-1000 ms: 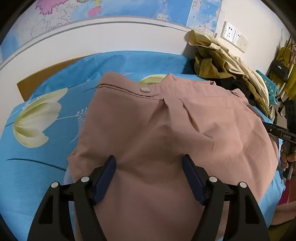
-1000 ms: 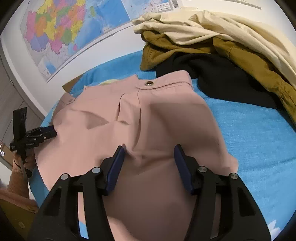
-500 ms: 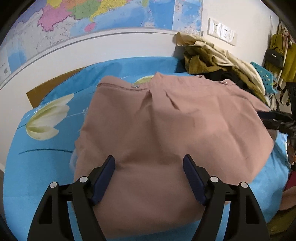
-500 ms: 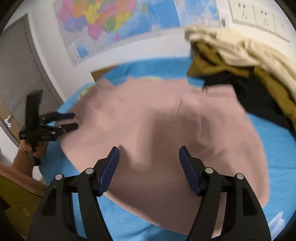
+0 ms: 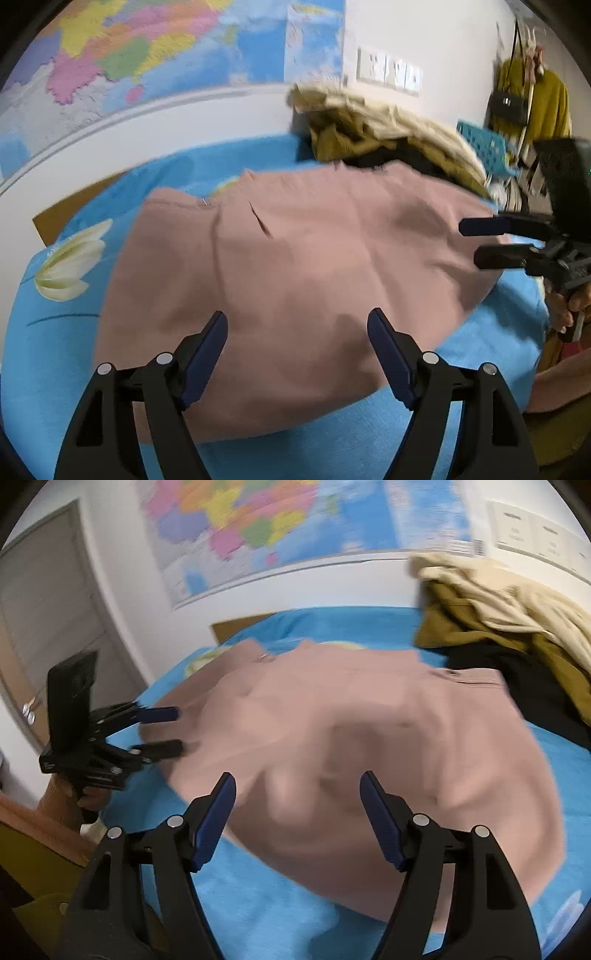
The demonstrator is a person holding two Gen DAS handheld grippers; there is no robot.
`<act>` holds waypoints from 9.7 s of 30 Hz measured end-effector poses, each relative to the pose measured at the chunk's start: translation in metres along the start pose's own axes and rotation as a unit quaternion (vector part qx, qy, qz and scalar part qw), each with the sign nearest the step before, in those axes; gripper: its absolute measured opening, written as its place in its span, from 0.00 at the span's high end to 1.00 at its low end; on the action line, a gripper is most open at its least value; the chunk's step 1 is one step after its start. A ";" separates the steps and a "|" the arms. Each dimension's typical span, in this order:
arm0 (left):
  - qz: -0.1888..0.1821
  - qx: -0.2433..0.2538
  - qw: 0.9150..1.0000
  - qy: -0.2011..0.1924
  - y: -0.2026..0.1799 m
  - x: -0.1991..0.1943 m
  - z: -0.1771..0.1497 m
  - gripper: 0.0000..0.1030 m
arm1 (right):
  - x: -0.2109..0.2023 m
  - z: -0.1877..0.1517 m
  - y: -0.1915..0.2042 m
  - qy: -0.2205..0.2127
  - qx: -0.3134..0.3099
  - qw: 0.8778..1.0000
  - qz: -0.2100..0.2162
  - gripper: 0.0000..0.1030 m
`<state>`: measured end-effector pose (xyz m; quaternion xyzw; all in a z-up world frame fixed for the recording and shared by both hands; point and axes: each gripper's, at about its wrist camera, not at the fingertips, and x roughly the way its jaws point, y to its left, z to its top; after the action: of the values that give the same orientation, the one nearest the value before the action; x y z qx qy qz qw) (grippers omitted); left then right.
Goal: Fold large clothes
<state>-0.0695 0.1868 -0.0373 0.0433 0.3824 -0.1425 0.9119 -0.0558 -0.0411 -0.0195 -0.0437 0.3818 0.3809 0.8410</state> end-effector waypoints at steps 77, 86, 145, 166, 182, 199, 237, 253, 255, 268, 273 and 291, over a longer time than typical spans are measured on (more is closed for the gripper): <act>-0.156 -0.303 0.940 -0.008 0.058 0.040 0.007 0.15 | -0.030 -0.054 -0.033 0.032 0.167 0.973 0.158 0.34; -0.098 -0.306 0.947 0.013 0.061 0.041 0.007 0.53 | -0.044 -0.084 -0.083 -0.007 0.310 0.949 0.054 0.24; 0.250 -0.370 0.895 0.006 0.412 0.016 0.028 0.85 | 0.331 0.219 0.086 0.091 0.055 0.974 0.200 0.83; 0.217 -0.410 0.886 -0.009 0.455 0.020 0.007 0.75 | 0.295 0.174 0.031 0.131 0.110 0.951 0.259 0.74; 0.305 -0.302 0.902 -0.037 0.369 -0.060 0.005 0.27 | 0.200 0.219 0.032 -0.004 -0.009 0.994 0.112 0.49; 0.205 -0.220 0.954 -0.009 0.269 0.011 0.030 0.21 | 0.255 0.203 0.047 0.055 -0.015 0.993 0.102 0.55; 0.232 -0.215 0.949 -0.016 0.196 0.016 0.039 0.12 | 0.235 0.162 0.071 0.035 -0.072 0.993 0.092 0.37; 0.258 -0.248 0.932 -0.060 0.144 -0.017 0.028 0.07 | 0.170 0.133 0.068 -0.032 -0.080 0.995 0.050 0.06; 0.262 -0.250 0.930 -0.063 0.137 -0.020 0.025 0.07 | 0.162 0.130 0.069 -0.034 -0.078 0.995 0.053 0.06; 0.266 -0.244 0.930 -0.065 0.104 -0.033 0.015 0.07 | 0.126 0.102 0.066 -0.034 -0.051 0.996 0.059 0.06; 0.269 -0.243 0.930 -0.064 0.097 -0.038 0.012 0.07 | 0.116 0.095 0.065 -0.039 -0.053 0.996 0.053 0.06; 0.276 -0.234 0.929 -0.076 0.080 -0.054 0.008 0.07 | 0.094 0.083 0.065 -0.054 -0.046 0.996 0.050 0.06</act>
<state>-0.0767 0.2741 0.0045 -0.0791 0.3071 0.2051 0.9259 -0.0094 0.0919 -0.0104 -0.0428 0.3195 0.4415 0.8374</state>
